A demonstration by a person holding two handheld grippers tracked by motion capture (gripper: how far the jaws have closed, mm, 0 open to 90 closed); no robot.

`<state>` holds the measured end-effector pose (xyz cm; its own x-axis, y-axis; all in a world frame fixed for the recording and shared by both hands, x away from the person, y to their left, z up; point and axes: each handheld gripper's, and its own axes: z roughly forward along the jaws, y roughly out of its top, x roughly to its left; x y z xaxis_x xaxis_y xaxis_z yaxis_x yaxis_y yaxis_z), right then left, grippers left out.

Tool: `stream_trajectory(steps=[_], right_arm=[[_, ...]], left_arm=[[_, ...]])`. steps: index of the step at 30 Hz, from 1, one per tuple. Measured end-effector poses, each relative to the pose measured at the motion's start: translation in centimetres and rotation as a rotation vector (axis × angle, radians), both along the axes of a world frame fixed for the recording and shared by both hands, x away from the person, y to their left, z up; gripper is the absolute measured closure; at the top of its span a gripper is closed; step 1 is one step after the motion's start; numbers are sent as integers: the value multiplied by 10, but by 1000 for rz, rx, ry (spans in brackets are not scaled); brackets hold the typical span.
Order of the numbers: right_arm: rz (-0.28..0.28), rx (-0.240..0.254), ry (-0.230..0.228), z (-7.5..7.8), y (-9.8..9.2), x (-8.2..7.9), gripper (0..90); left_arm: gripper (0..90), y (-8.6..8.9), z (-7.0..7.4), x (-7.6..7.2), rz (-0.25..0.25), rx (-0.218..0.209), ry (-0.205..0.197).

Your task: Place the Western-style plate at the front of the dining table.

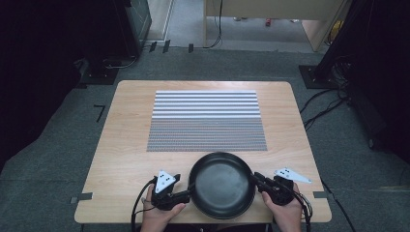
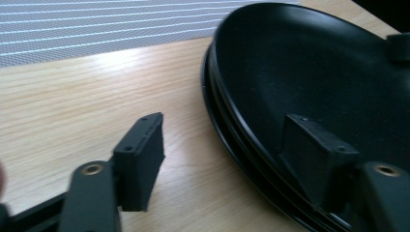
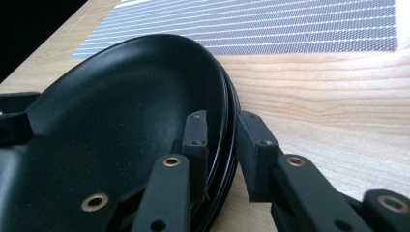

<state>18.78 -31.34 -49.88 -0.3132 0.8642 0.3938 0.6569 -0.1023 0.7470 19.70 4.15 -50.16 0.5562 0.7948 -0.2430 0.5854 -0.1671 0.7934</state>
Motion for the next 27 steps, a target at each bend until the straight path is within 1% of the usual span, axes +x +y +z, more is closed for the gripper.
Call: stream_trajectory(steps=[1,2,3,4,5,6,10,11,15,17,22,24,27], right_arm=[[-5,0,-2,1,0,0,765],[-18,7,-10,1,-1,-1,825],[-18,7,-10,1,-1,-1,825],[-10,31,-9,2,-2,-2,842],[-18,42,4,2,-2,-2,844],[-17,47,-3,1,-2,-2,841],[-22,55,-12,-1,-2,-2,842],[-23,60,-14,-1,-2,-2,843],[-27,65,-19,-2,0,-2,845],[-33,50,-27,-2,2,-2,845],[-40,50,-23,-2,3,-3,846],[-45,39,-22,-1,4,-3,845],[-41,28,-26,-1,6,-2,844]], left_arm=[[368,0,0,0,-8,-5,1],[413,-1,-1,0,-26,-11,5],[432,-1,-1,0,-26,-11,5],[432,-1,-1,-1,-39,-19,11],[458,-2,-1,-1,-46,-22,13],[482,-2,-1,-1,-53,-27,16],[516,-5,-2,-2,-87,-39,29],[514,-6,-2,-2,-88,-29,23],[524,-4,-2,-1,-91,-42,33],[535,-3,-2,-1,-93,-45,33],[558,-2,-1,-1,-94,-47,34],[582,-1,-1,0,-95,-50,33],[581,0,-1,0,-101,-59,40]])
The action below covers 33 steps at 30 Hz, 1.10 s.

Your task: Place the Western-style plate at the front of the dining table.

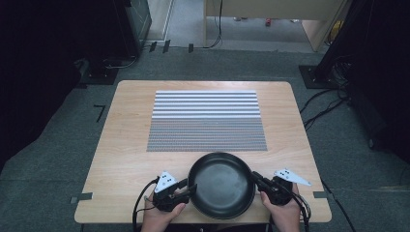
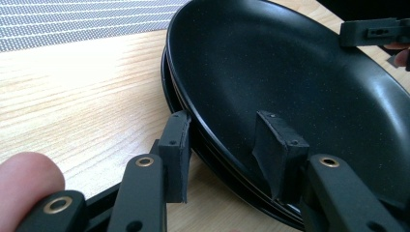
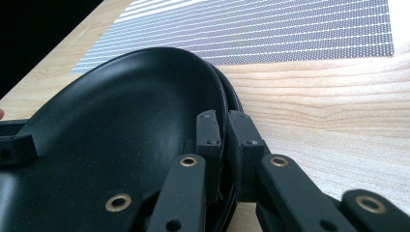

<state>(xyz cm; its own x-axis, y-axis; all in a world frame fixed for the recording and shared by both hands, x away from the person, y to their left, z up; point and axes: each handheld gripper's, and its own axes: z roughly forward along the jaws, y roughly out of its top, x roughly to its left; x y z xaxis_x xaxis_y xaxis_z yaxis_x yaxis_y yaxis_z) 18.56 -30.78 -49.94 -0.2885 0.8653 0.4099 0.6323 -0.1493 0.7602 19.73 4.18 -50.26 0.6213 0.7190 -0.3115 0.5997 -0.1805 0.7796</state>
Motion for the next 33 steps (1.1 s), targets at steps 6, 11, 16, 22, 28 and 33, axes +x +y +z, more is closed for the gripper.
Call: stream_trajectory(steps=[6,11,16,22,28,33], right_arm=[[5,8,7,0,1,1,845],[17,22,13,-1,2,3,846],[26,22,12,-2,4,3,845],[41,54,31,-3,6,5,846],[71,72,43,-4,11,3,846],[91,93,46,-5,13,3,841]], left_arm=[[577,1,0,1,-4,-17,13],[575,5,-1,4,-13,-49,40],[575,7,-1,5,-15,-67,53],[577,13,0,7,-22,-101,75],[597,20,5,2,-8,-89,59],[613,26,6,3,1,-100,84]])
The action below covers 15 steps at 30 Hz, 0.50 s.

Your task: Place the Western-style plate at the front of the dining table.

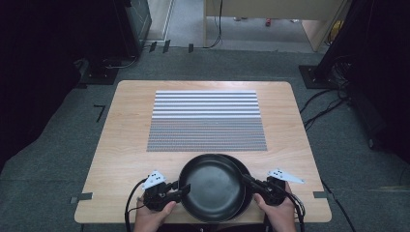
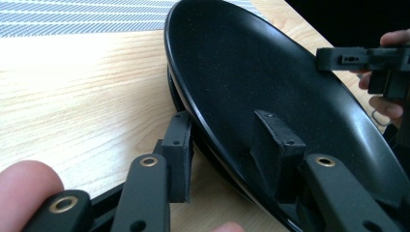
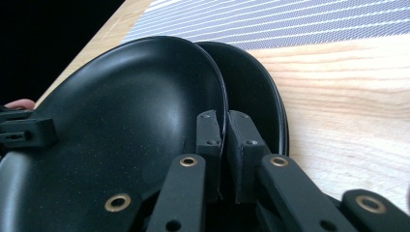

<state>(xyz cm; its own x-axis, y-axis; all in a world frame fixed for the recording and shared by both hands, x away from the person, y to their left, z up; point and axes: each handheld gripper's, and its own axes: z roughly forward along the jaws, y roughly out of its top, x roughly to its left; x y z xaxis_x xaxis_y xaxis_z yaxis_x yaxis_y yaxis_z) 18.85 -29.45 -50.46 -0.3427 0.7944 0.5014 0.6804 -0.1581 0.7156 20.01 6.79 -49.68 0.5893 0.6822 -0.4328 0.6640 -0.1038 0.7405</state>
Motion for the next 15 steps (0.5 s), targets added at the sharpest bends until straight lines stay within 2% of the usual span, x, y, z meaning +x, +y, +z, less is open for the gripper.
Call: stream_trajectory(steps=[1,6,10,15], right_arm=[[-2,22,23,-2,1,0,825],[-8,42,50,-5,3,2,802],[-6,79,92,-9,4,3,776],[-28,93,86,-11,6,3,781]], left_arm=[[621,1,0,1,3,-7,15],[633,1,-1,2,6,-14,33],[636,0,-1,3,7,-16,43],[636,0,-1,4,3,-14,43]])
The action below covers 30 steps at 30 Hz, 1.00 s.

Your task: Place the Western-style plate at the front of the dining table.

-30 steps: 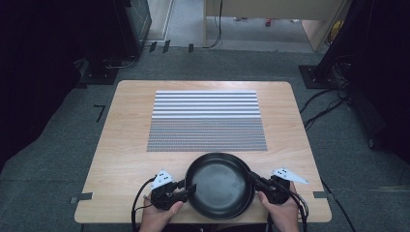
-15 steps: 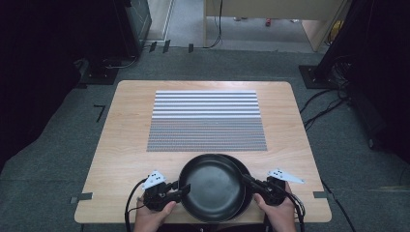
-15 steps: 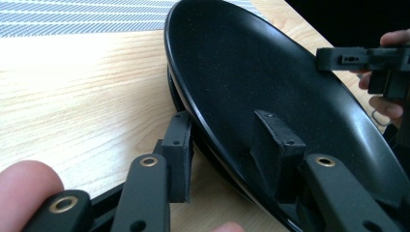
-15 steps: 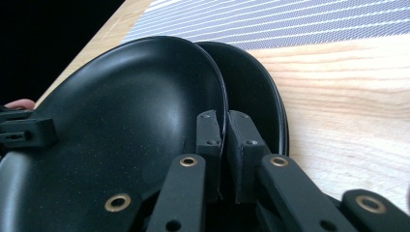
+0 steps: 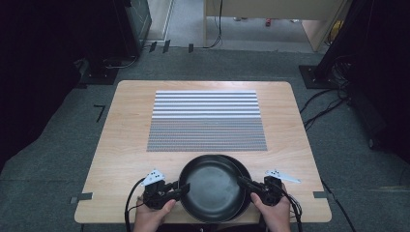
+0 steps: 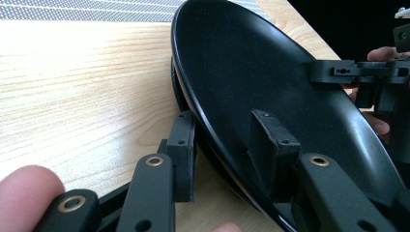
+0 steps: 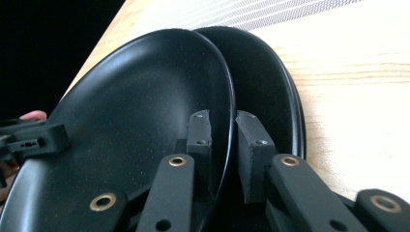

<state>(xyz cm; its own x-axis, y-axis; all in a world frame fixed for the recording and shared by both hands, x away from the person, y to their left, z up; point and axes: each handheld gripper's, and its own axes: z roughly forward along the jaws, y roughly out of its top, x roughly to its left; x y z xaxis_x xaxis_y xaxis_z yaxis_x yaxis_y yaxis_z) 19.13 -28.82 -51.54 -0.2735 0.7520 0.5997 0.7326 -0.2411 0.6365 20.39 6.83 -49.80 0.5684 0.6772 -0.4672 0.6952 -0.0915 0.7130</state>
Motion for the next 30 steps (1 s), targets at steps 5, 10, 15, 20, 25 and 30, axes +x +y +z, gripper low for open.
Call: stream_trajectory(steps=[5,10,15,20,25,30], right_arm=[[-53,6,-9,-1,3,-2,792],[-97,32,0,-1,2,-2,809],[-149,99,61,0,1,-2,828],[-172,151,88,3,-1,-1,832],[-168,122,40,14,-2,-1,830],[-167,123,55,14,-5,2,833]], left_arm=[[648,-1,-2,2,13,-23,22],[671,-4,-2,1,26,-38,36],[679,-6,2,0,38,-19,30],[694,-7,7,-1,48,-23,26],[712,-9,7,2,46,-38,47],[711,-11,9,6,48,-34,65]])
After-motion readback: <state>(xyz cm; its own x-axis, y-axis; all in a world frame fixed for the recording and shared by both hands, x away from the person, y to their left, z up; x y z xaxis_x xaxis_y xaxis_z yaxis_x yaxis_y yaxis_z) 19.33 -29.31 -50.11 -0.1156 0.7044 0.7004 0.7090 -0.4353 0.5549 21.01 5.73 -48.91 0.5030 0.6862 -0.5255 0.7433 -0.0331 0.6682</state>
